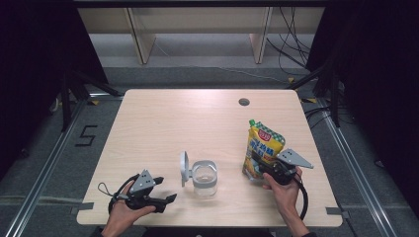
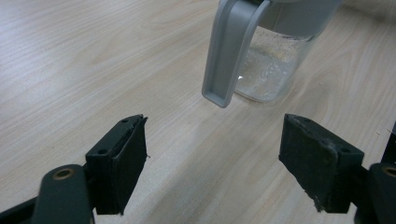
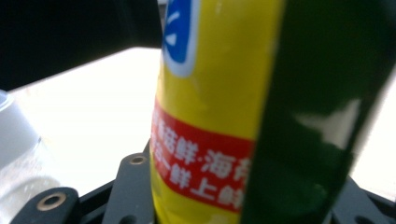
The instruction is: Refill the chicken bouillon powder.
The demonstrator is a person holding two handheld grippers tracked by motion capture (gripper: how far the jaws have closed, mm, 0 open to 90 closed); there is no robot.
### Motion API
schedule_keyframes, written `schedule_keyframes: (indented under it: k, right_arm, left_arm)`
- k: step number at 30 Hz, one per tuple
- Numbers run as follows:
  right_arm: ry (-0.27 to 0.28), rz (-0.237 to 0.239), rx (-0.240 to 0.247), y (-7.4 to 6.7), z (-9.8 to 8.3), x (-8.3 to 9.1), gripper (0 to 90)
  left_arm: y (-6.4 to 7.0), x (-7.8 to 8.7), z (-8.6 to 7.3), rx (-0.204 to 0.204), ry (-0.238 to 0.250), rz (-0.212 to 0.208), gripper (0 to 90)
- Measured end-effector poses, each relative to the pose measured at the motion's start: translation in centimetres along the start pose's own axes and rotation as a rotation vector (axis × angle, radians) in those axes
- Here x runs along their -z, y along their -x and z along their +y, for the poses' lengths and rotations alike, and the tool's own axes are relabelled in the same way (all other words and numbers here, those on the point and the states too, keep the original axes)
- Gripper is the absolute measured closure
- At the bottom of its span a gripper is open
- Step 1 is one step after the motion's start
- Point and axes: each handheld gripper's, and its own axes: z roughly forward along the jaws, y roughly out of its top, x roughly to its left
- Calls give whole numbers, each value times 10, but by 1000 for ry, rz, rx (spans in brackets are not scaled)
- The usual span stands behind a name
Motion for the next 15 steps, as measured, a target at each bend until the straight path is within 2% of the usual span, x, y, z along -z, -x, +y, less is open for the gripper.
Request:
schedule_keyframes:
  k: [1, 2, 3, 4, 5, 7, 8, 9, 11, 12, 13, 15]
  right_arm:
    - [-13, -5, 49, 0, 2, 2, 567]
    - [-13, 1, 47, -1, 3, 4, 567]
    - [0, 8, 17, -4, 4, 5, 568]
    - [-2, 8, 14, -7, 6, 7, 568]
    - [21, 22, 58, -7, 10, 9, 567]
    - [9, 16, 97, -10, 14, 15, 568]
    - [0, 28, 71, -14, 15, 18, 568]
    - [-7, 35, 99, -13, 17, 20, 568]
    - [-24, 49, 102, -18, 20, 25, 568]
    - [-6, 35, 150, -18, 21, 27, 568]
    - [-15, 36, 162, -19, 23, 29, 568]
    - [-11, 22, 212, -22, 25, 34, 568]
  left_arm:
    - [-1, 0, 0, -15, 0, 0, 224]
    - [0, 0, 0, -4, 9, -4, 224]
    - [0, 0, 0, -3, 10, -9, 224]
    - [-1, 1, 0, -6, 8, -8, 225]
    - [-1, 1, 1, -8, 5, -8, 225]
    - [-1, 2, 1, -7, -4, -4, 225]
    - [-1, 2, 1, -5, -8, -3, 225]
    - [-1, 2, 1, -5, -8, -3, 225]
    - [-1, 2, 1, 2, 0, -5, 224]
    - [-1, 2, 1, 1, 1, -4, 224]
    - [-1, 1, 0, 21, 1, -4, 224]
    - [-1, 0, -1, 23, 9, -6, 224]
